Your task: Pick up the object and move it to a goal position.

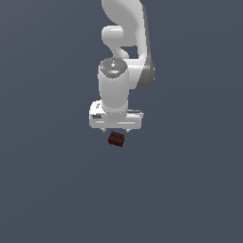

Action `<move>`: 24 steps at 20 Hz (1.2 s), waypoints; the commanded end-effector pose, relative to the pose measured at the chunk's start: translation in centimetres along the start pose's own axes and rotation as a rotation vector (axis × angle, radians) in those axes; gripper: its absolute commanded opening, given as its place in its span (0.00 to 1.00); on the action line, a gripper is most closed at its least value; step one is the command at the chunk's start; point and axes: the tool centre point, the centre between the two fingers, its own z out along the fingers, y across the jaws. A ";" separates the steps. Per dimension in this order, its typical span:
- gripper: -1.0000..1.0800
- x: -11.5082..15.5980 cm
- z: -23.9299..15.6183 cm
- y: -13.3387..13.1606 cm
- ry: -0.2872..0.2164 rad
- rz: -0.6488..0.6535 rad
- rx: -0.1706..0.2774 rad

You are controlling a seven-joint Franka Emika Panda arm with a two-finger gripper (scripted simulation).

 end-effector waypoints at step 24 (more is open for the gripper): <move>0.96 1.0 -0.7 1.7 0.044 -0.090 -0.026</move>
